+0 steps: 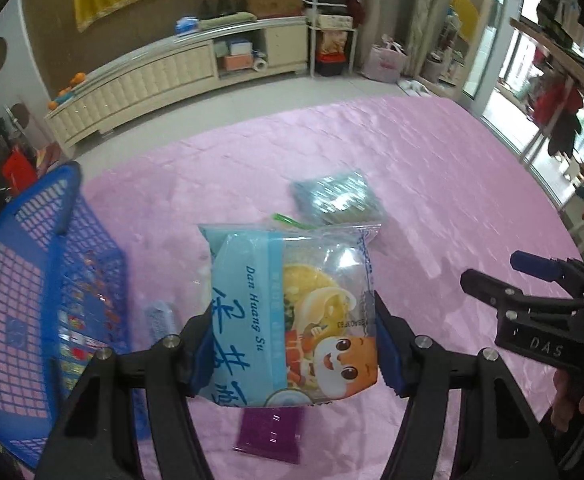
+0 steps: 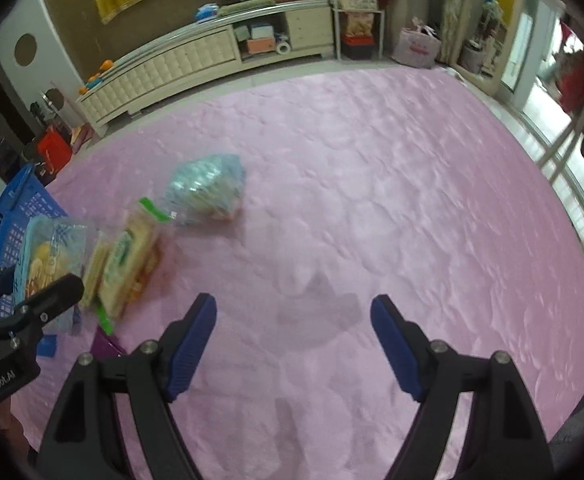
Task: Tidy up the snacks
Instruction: 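Grasp the light-blue striped snack bag with the right tool while the left tool lifts the bread bag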
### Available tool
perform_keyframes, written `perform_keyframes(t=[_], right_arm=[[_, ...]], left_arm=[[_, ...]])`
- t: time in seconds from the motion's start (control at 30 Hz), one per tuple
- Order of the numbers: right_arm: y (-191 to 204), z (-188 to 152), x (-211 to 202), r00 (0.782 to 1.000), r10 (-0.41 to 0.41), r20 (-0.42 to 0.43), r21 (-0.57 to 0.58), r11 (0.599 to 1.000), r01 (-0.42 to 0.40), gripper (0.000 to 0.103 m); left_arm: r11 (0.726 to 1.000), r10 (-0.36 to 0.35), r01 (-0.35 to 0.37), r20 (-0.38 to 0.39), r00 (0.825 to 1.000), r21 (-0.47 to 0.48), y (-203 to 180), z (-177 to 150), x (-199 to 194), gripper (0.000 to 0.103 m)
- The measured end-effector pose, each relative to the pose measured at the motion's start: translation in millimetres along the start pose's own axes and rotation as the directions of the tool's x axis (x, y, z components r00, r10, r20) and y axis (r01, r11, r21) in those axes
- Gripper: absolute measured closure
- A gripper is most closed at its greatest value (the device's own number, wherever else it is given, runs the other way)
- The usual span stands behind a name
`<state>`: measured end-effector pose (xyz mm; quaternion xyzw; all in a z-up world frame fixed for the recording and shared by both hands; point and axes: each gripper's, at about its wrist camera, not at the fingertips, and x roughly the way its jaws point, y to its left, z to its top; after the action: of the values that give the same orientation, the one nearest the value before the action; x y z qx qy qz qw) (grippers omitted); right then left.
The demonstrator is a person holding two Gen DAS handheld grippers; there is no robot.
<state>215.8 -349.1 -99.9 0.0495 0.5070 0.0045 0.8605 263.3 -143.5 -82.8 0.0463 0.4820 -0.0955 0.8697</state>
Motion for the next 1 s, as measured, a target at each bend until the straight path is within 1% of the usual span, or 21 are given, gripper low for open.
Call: perform_keyframes(t=[0.17, 0.23, 0.33, 0.43, 0.5, 0.57, 0.67, 0.77, 0.8, 0.87, 0.93, 1.0], right_arm=[[23, 26, 13, 1.0, 0.024, 0.014, -0.055, 0.998, -0.023, 0.02], [30, 37, 22, 1.0, 0.026, 0.008, -0.073, 0.997, -0.025, 0.018], [41, 52, 38, 1.0, 0.013, -0.001, -0.111, 0.994, -0.013, 0.013], [49, 63, 53, 1.0, 0.009, -0.017, -0.144, 0.99, -0.011, 0.013], [53, 69, 62, 0.999, 0.027, -0.033, -0.159, 0.987, -0.032, 0.013], [57, 74, 71, 0.998, 0.035, -0.044, -0.174, 0.984, -0.042, 0.013], [63, 77, 89, 0.998, 0.02, -0.067, -0.21, 0.977, -0.034, 0.013], [67, 82, 106, 0.997, 0.004, -0.081, -0.251, 0.968, -0.024, 0.013], [67, 83, 107, 0.997, 0.013, -0.079, -0.243, 0.969, -0.032, 0.013], [66, 85, 110, 0.997, 0.021, -0.075, -0.237, 0.971, -0.038, 0.011], [64, 85, 112, 0.997, 0.039, -0.069, -0.238, 0.97, -0.054, 0.007], [64, 84, 114, 0.996, 0.051, -0.076, -0.239, 0.969, -0.068, 0.007]], left_arm=[[0.999, 0.036, -0.035, 0.028, 0.999, -0.029, 24, 16, 3, 0.04], [0.998, 0.045, -0.044, 0.031, 0.999, -0.037, 31, 22, 8, 0.04], [0.997, 0.072, -0.071, 0.028, 0.997, -0.031, 34, 28, 18, 0.04], [0.996, 0.074, -0.073, 0.018, 0.997, -0.043, 36, 35, 31, 0.04], [0.996, 0.089, -0.088, 0.015, 0.996, -0.033, 33, 39, 39, 0.04], [0.993, 0.116, -0.115, 0.011, 0.993, -0.03, 33, 43, 48, 0.04], [0.991, 0.125, -0.126, -0.022, 0.992, -0.048, 37, 45, 62, 0.04], [0.988, 0.15, -0.151, -0.035, 0.988, -0.03, 37, 47, 75, 0.04], [0.986, 0.161, -0.162, -0.033, 0.986, -0.024, 36, 47, 77, 0.04], [0.984, 0.17, -0.171, -0.038, 0.985, -0.041, 38, 47, 81, 0.04], [0.984, 0.165, -0.168, -0.049, 0.985, -0.061, 41, 48, 83, 0.04], [0.981, 0.18, -0.183, -0.049, 0.982, -0.065, 41, 46, 84, 0.04]])
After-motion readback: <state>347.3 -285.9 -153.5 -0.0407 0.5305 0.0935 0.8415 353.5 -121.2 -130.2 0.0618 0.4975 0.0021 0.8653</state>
